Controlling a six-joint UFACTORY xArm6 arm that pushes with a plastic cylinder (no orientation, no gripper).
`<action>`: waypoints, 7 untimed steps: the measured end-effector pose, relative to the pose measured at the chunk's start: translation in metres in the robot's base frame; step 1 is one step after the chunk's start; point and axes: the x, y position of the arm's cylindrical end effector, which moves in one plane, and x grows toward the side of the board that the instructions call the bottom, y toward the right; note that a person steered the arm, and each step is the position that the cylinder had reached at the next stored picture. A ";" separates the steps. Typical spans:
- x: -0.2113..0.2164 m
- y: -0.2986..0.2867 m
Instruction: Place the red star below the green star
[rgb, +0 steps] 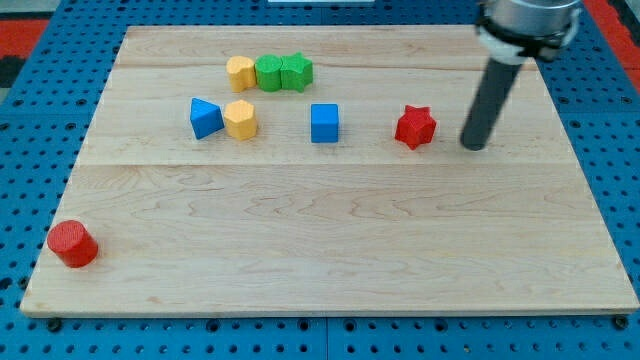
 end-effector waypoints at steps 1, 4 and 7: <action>-0.022 -0.076; -0.043 -0.035; -0.086 0.001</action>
